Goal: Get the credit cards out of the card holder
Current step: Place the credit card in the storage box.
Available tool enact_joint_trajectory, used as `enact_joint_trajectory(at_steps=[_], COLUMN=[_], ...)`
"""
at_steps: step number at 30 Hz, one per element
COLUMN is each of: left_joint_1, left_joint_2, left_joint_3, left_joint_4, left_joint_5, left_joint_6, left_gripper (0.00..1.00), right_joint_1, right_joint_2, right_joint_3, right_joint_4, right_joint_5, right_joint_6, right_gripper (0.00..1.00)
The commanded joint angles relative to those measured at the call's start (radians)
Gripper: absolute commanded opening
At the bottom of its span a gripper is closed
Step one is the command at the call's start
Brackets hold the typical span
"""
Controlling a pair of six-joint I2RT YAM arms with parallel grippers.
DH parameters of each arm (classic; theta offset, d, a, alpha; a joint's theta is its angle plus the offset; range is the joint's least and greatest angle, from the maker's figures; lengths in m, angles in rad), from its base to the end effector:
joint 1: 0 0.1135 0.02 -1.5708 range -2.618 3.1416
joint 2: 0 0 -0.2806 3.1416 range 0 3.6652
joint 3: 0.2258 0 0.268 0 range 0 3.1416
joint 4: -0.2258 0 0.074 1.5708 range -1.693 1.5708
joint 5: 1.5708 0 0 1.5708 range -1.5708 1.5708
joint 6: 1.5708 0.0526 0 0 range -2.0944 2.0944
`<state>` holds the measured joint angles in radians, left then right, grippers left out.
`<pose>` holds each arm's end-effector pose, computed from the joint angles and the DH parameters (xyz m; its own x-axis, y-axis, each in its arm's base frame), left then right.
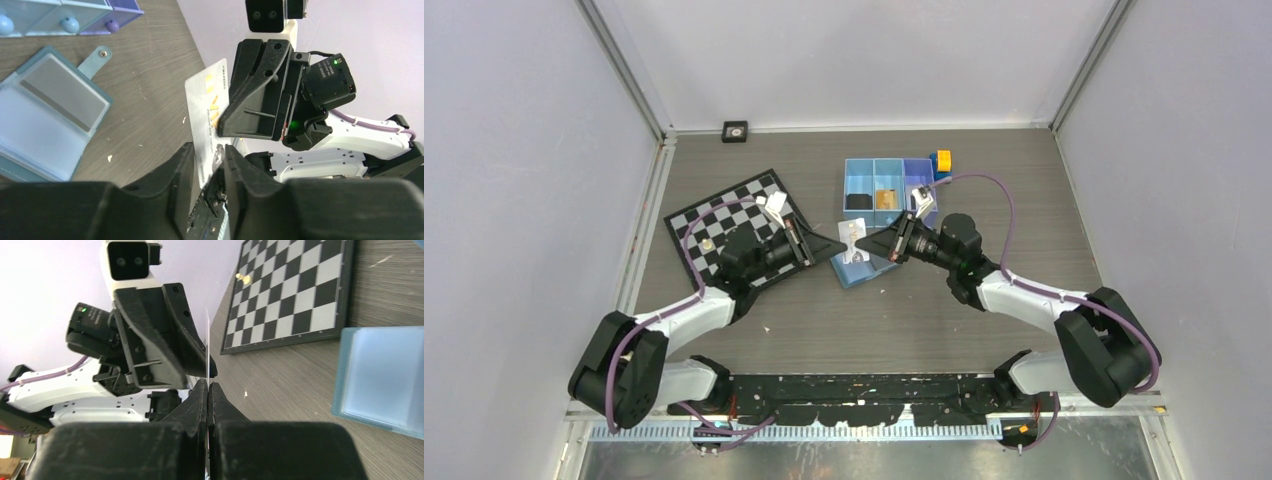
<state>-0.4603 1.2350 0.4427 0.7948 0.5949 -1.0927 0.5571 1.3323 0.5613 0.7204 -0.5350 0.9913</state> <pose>0.2299 -0.1469 0.2349 -0.7714 -0.4383 -0.4613 0.4023 0.2259 -0.8872 0.2421 0.1824 0.2411 -0.7657 0.3711 -0.5253 -0.4498 0.2748 0.8498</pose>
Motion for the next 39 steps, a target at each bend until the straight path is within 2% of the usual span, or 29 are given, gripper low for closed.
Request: enact_joint_trajectory(at_steps=[1,9,12,13,14,15,20,25,28,34,39], left_joint_1=[-0.006,-0.006,-0.006,-0.006,-0.006,-0.006,-0.006,-0.006,-0.006,-0.006,-0.006], left_joint_2=[-0.032,-0.126,-0.146,-0.15,-0.158,-0.171,-0.243,-0.287,-0.289,-0.236,-0.133], left_joint_3=[0.043,0.078,0.083,0.086,0.092,0.098,0.097,0.103,0.074,0.065,0.063], left_joint_4=[-0.064,-0.382,-0.441,-0.454,-0.481,-0.534,-0.64,-0.757,-0.743,-0.716,-0.656], left_joint_5=[-0.03,-0.185,-0.224,-0.23,-0.247,-0.289,-0.375,-0.445,-0.425,-0.381,-0.341], left_joint_6=[0.041,0.152,0.175,0.179,0.186,0.191,0.242,0.298,0.304,0.312,0.297], left_gripper=[0.35,0.59,0.66,0.75,0.95,0.99,1.0,1.0,1.0,0.98,0.96], right_joint_1=[-0.013,-0.084,-0.12,-0.131,-0.141,-0.15,-0.184,-0.209,-0.214,-0.242,-0.292], right_joint_2=[-0.046,-0.083,-0.111,-0.12,-0.131,-0.145,-0.194,-0.181,-0.135,0.053,0.234], right_joint_3=[0.021,-0.011,-0.018,-0.016,-0.014,-0.007,0.081,0.241,0.325,0.486,0.649], right_joint_4=[-0.06,-0.136,-0.209,-0.241,-0.269,-0.301,-0.557,-0.781,-0.845,-0.899,-0.956], right_joint_5=[0.095,0.186,0.237,0.256,0.272,0.293,0.49,0.566,0.615,0.629,0.522], right_joint_6=[-0.054,-0.058,-0.068,-0.08,-0.096,-0.116,-0.26,-0.377,-0.417,-0.487,-0.531], right_gripper=[0.0,0.0,0.0,0.0,0.0,0.01,0.0,0.01,0.0,0.0,0.01])
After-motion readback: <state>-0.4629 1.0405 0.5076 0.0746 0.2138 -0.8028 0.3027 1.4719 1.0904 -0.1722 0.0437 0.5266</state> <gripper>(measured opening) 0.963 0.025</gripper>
